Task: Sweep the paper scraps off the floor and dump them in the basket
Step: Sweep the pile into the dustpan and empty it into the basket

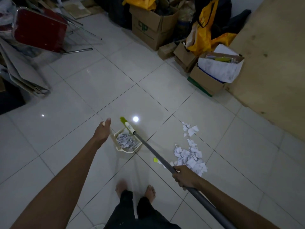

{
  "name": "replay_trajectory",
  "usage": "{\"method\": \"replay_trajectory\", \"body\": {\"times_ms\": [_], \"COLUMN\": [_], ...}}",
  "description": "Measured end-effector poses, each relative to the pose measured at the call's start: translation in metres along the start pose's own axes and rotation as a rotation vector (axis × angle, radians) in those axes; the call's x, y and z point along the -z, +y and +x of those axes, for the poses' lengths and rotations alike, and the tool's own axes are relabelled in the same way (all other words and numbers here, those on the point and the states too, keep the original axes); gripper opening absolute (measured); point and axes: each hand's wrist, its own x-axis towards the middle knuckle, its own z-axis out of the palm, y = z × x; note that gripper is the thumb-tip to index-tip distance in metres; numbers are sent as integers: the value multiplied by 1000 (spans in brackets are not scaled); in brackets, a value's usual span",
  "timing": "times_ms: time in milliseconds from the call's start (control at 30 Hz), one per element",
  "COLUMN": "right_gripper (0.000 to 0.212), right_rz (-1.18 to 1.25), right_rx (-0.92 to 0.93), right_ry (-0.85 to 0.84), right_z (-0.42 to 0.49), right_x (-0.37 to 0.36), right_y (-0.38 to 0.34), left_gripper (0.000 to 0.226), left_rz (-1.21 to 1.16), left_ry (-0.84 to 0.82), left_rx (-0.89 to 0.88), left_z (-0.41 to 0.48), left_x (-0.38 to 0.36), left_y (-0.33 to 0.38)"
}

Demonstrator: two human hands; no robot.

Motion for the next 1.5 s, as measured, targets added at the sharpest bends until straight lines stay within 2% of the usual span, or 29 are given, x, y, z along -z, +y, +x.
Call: {"method": "replay_trajectory", "body": {"times_ms": [133,300,500,600,700,900,1033,1267,1500], "right_gripper": [7,16,18,18,15,10,6,10,17], "right_rz": [-32,12,43,-1,-65,8,-70,-57,-84], "right_rx": [49,65,76,77,71,-8,7,28,81], "right_ry": [-5,16,26,50,59,-8,-57,-24,47], "right_z": [-16,-27,-23,-13,3,23,14,-8,9], "right_x": [6,19,25,21,13,-8,-6,12,20], "right_y": [2,-10,-18,-16,-14,-20,-11,4,-16], "left_gripper": [76,77,48,27,18,21,20,17,16], "left_rz": [11,7,-191,-308,-348,-383,-378,-333,-325], "left_ry": [2,-20,-30,-29,-24,-31,-25,-20,6], "left_rx": [-6,23,130,196,215,187,186,216,246], "left_z": [-3,-5,-9,-12,-16,-19,-16,-10,-7], "left_x": [1,3,0,1,1,-2,-1,7,10], "left_y": [-1,-4,6,8,8,12,11,10,10]}}
